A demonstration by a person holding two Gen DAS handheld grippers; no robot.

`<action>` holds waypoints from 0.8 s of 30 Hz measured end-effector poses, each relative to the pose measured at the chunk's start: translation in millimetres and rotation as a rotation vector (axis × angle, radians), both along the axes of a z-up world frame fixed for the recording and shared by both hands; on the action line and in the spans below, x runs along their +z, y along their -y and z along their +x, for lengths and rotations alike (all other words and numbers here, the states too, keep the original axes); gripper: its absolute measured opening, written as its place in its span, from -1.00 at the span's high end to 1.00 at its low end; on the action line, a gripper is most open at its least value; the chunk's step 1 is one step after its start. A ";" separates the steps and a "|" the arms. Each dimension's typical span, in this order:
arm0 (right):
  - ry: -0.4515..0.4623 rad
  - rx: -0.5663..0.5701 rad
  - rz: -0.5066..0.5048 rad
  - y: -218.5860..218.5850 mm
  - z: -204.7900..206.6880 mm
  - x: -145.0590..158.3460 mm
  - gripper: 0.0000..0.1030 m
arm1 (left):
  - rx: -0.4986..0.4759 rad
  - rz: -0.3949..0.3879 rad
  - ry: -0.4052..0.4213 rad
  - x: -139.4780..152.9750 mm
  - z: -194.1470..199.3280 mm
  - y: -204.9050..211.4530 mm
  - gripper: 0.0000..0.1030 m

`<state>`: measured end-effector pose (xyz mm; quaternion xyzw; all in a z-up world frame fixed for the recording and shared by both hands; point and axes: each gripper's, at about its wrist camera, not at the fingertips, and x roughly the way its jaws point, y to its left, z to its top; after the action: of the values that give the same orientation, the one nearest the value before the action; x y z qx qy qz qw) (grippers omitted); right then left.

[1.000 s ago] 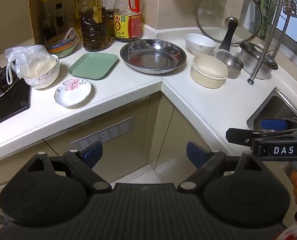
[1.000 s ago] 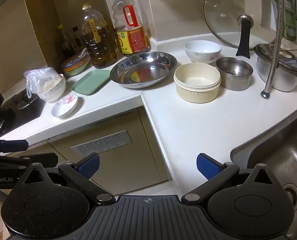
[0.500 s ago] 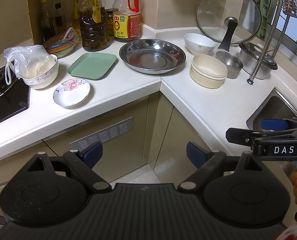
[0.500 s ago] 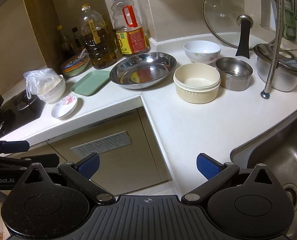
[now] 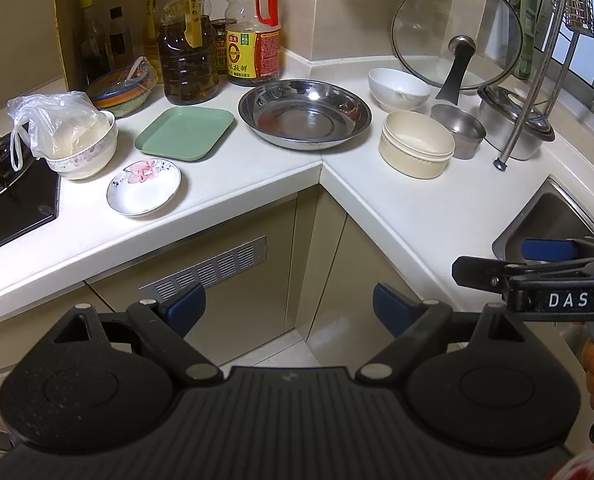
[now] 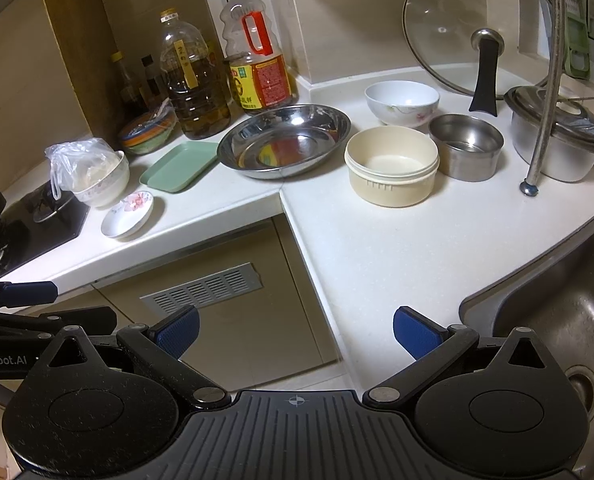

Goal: Organize plates and bowls

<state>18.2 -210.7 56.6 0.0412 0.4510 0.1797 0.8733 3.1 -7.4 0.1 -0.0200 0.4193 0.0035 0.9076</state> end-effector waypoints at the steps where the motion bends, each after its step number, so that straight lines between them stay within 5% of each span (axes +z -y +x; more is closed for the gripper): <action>1: 0.000 0.001 0.000 0.0 -0.2 0.3 -1.00 | 0.000 0.000 0.000 0.0 0.0 0.0 -0.74; 24: 0.000 -0.001 0.001 0.0 0.2 0.4 -1.00 | -0.001 -0.006 0.004 4.1 1.2 -3.6 -0.74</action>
<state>18.4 -210.7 57.0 0.0417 0.4507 0.1795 0.8735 4.3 -3.8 4.1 -0.0225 0.4174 0.0015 0.9084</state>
